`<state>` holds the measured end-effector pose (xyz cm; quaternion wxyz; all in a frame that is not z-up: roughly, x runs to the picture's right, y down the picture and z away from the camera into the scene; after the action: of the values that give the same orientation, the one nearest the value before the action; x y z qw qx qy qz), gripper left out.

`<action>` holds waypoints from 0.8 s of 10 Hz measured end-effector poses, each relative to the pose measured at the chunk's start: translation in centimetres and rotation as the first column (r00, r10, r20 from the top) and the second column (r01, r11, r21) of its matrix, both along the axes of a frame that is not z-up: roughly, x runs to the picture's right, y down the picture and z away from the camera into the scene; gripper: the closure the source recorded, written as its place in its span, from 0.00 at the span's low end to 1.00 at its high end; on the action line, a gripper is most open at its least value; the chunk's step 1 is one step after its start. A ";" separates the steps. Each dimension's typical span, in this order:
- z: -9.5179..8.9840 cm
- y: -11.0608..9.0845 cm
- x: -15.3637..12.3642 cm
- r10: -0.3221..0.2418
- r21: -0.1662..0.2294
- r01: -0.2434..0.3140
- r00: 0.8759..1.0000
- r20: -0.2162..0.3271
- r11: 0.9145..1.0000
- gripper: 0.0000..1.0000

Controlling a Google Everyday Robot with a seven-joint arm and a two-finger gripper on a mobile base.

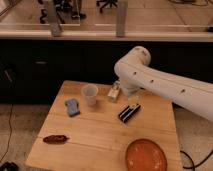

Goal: Pick up the ceramic cup

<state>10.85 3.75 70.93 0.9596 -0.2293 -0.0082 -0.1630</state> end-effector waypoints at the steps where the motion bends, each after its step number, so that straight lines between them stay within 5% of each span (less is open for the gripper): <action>1: 0.2 -0.3 -1.1 -0.015 0.005 0.015 1.000 0.013 1.000 0.20; 8: 1.9 -1.5 -6.7 -0.102 0.033 0.100 0.990 0.101 0.994 0.20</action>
<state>4.11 2.22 72.82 0.9515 -0.2072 -0.0435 -0.2231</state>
